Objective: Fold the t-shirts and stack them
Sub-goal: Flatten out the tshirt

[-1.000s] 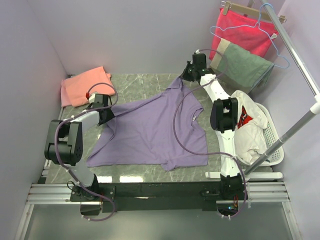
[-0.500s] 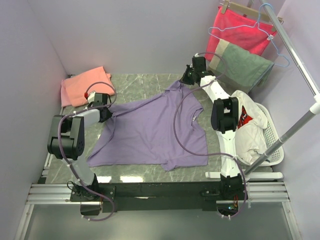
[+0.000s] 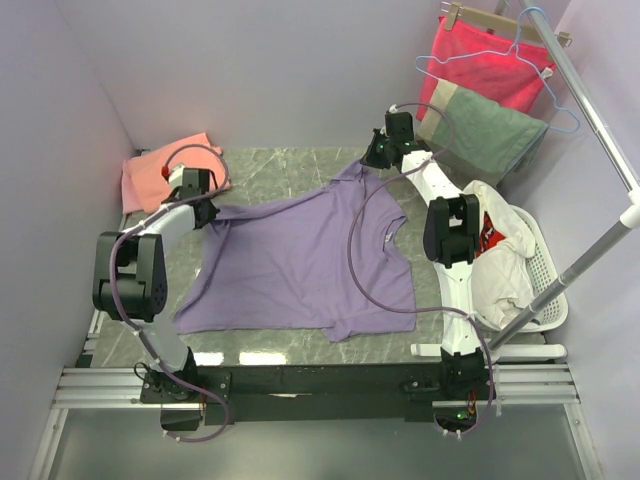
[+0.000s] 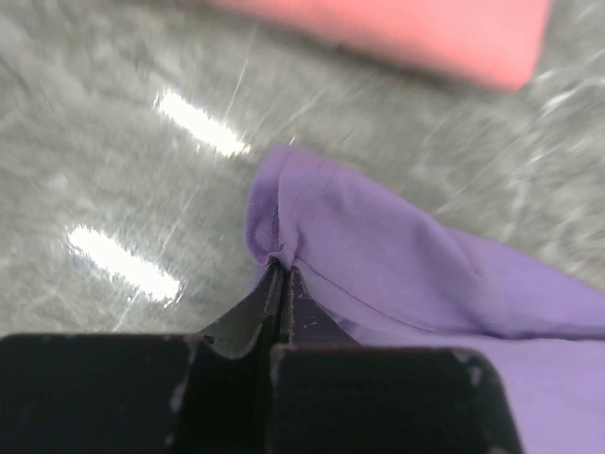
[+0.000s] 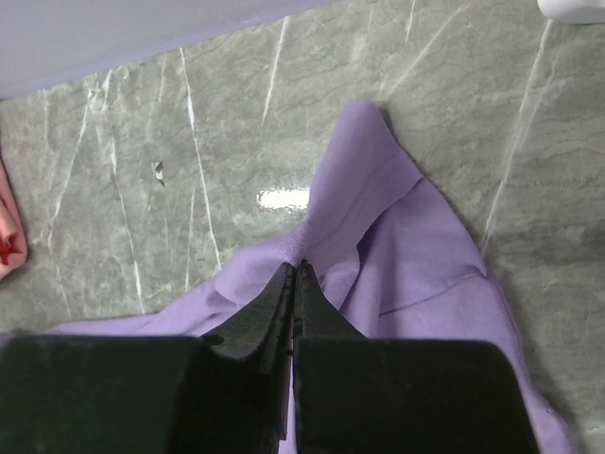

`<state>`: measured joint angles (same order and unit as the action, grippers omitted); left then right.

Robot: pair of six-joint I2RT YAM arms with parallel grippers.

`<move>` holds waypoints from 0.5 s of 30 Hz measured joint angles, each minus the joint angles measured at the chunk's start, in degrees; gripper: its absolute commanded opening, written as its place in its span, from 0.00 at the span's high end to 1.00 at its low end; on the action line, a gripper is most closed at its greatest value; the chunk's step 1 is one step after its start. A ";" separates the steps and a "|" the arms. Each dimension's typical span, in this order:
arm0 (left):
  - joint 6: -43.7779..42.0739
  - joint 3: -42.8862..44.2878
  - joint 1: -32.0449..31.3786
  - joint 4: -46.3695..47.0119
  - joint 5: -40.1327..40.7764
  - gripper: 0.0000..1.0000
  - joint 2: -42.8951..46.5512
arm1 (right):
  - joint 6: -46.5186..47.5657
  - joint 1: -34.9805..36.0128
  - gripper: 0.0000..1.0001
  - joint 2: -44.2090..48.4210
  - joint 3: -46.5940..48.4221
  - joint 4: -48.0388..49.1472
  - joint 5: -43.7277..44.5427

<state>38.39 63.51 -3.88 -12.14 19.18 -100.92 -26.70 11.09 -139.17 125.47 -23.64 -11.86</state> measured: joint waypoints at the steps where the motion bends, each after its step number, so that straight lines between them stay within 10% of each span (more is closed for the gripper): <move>1: -0.24 1.07 0.04 -0.39 0.26 0.99 0.20 | 0.20 0.00 1.00 0.00 -0.07 0.00 0.07; 11: -3.96 14.16 0.92 -5.86 3.65 0.94 -1.70 | 0.96 -0.17 1.00 0.02 0.24 -0.66 1.92; 14: -6.69 22.84 1.68 -5.22 5.07 0.66 -5.99 | 0.26 -0.39 0.93 -0.22 2.51 -1.07 2.54; 15: -7.72 25.68 1.92 -4.74 5.62 0.28 -7.76 | -0.13 -0.52 0.83 -0.52 3.98 -0.92 2.80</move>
<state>30.68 89.19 -1.96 -16.88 24.80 -108.68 -26.83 10.57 -139.70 129.45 -24.56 -9.06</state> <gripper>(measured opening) 0.176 0.009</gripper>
